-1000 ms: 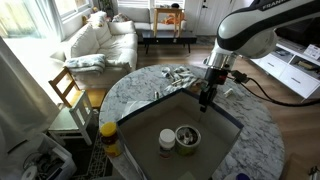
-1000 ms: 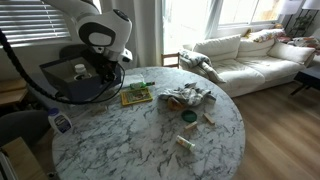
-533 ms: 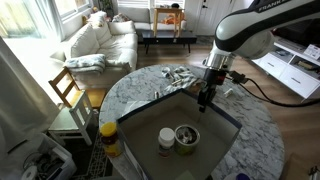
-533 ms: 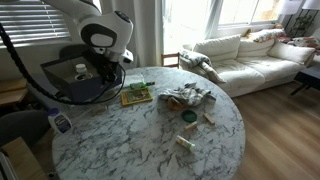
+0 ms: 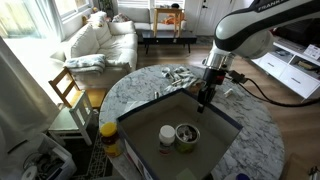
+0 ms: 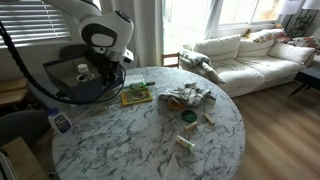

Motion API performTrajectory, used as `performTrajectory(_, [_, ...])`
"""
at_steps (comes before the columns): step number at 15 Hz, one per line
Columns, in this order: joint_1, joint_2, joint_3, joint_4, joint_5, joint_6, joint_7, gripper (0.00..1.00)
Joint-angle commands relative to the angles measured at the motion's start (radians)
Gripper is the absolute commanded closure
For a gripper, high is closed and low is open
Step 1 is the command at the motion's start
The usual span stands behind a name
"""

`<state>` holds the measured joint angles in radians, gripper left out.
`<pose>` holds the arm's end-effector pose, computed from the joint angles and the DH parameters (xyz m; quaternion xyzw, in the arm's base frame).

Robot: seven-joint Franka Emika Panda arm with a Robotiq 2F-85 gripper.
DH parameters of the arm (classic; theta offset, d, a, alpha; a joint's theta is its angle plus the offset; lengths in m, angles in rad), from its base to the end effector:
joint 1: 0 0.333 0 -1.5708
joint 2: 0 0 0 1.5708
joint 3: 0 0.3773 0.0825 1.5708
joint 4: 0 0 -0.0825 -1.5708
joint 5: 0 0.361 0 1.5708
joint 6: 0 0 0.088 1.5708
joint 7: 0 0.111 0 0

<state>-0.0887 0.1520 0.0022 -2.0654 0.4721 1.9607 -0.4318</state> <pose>0.5387 -0.0152 0.4182 -0.9698 -0.0515 0.0682 0.2284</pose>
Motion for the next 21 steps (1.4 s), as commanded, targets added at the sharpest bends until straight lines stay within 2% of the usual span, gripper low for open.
performTrajectory(1, [-0.003,-0.008,-0.003,0.010,0.028,-0.023,0.006,0.44])
performTrajectory(7, [-0.003,-0.023,-0.004,0.016,0.046,-0.026,-0.003,0.01])
performTrajectory(10, [-0.008,-0.057,-0.009,0.015,0.047,-0.036,-0.020,0.00])
performTrajectory(15, [-0.022,-0.182,-0.042,0.008,0.064,-0.115,-0.082,0.00])
performTrajectory(17, [-0.019,-0.230,-0.063,0.011,0.059,-0.157,-0.145,0.00])
performTrajectory(21, [-0.001,-0.308,-0.098,0.008,0.020,-0.237,-0.358,0.00])
